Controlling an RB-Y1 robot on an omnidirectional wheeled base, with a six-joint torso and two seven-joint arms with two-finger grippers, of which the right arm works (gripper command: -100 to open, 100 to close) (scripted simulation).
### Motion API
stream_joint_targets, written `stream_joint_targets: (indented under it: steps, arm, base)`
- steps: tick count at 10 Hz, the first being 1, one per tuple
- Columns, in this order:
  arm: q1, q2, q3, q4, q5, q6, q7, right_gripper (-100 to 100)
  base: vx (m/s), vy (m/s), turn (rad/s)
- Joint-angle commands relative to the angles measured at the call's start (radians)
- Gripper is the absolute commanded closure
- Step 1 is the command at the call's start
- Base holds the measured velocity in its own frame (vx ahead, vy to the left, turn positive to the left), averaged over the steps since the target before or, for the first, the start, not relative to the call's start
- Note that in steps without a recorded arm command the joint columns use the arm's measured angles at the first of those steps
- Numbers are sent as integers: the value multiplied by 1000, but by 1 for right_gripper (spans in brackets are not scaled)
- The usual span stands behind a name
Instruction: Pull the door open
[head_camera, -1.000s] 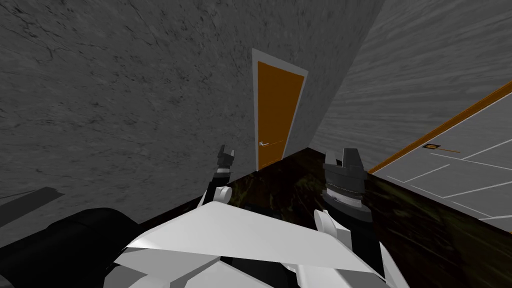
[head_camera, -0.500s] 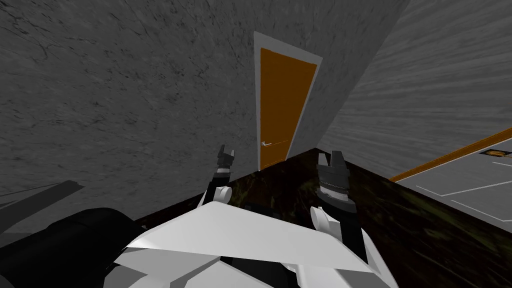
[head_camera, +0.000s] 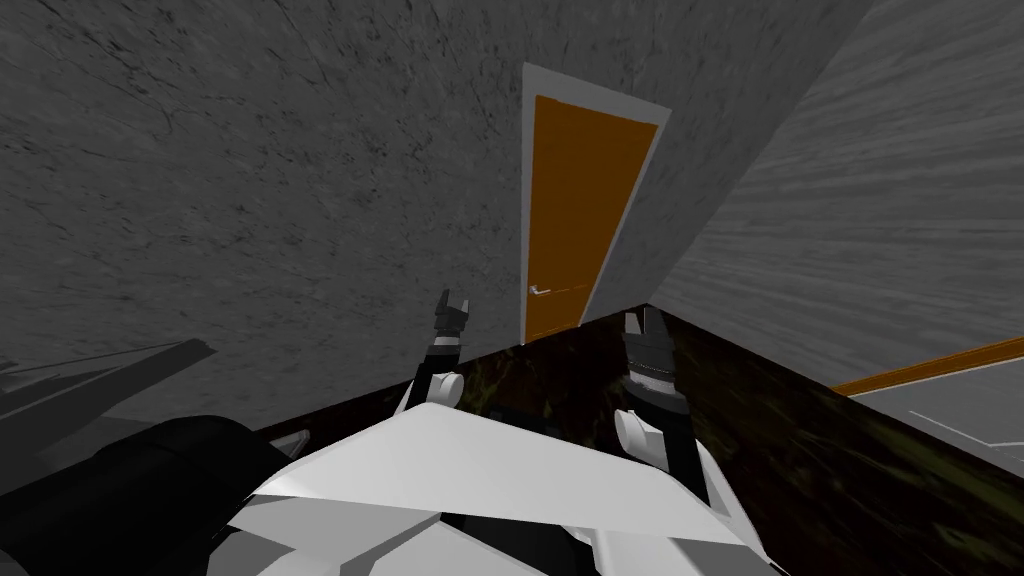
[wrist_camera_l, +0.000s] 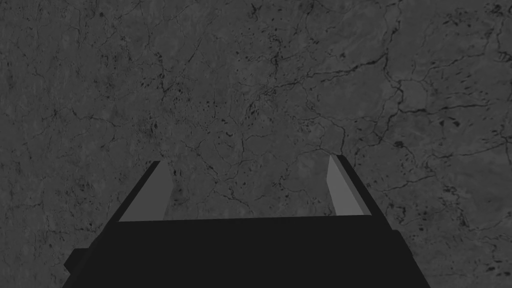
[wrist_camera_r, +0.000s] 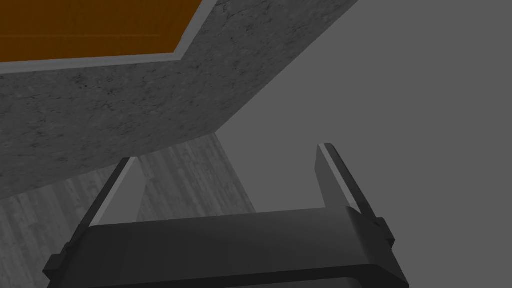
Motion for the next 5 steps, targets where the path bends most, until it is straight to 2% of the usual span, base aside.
stream_joint_targets:
  steps: [1, 2, 3, 5]
  arm:
    - [-19, -7, -4, 50, -6, -2, -6, -100]
    - [-35, -11, -7, 77, -10, -6, -10, -100]
    - [-35, -11, -7, 90, -10, -6, -10, -100]
    - [-68, -20, -11, 161, -19, -16, -20, -100]
  base:
    - [48, -34, 105]
    - [65, -39, 238]
    - [51, -35, 70]
    - [52, -34, 136]
